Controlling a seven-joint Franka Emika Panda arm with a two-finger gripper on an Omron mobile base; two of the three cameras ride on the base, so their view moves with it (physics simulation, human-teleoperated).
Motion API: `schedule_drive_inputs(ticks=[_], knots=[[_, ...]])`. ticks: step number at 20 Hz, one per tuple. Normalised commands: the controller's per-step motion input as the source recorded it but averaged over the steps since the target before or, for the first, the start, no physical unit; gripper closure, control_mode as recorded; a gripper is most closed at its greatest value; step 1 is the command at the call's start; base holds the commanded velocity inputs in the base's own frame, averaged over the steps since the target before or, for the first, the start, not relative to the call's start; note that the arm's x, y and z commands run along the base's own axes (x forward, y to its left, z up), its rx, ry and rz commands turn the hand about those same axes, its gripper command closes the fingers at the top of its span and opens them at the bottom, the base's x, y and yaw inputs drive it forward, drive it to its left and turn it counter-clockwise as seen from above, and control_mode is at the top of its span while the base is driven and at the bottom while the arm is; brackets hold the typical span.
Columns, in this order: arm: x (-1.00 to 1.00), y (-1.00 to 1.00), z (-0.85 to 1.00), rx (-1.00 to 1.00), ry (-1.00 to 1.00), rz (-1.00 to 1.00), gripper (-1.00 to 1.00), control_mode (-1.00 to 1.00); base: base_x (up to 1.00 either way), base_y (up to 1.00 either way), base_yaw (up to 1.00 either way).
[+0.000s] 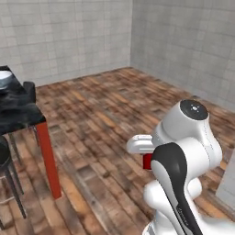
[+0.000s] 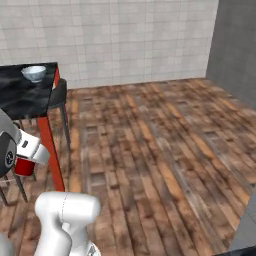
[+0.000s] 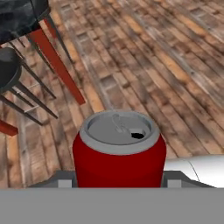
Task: Open the fridge, grab two sodas, and place both sodas inside the bowl with ice on the dining counter.
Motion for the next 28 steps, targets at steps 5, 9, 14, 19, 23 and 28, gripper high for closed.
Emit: schedule_drive_inputs(ticks=[5,9,14,19,23,28], knots=[[0.00,0.00,0.00,0.00,0.00,0.00,1.00,1.00,1.00,-0.47,0.19],[0.00,0.00,0.00,0.00,0.00,0.00,1.00,1.00,1.00,-0.35,0.23],[0.00,0.00,0.00,0.00,0.00,0.00,1.00,1.00,1.00,-0.22,0.27],[0.00,0.00,0.00,0.00,0.00,0.00,1.00,1.00,1.00,-0.25,0.36],[0.00,0.00,0.00,0.00,0.00,0.00,1.00,1.00,1.00,-0.20,0.43],[0.00,0.00,0.00,0.00,0.00,0.00,1.00,1.00,0.93,-0.30,0.47]])
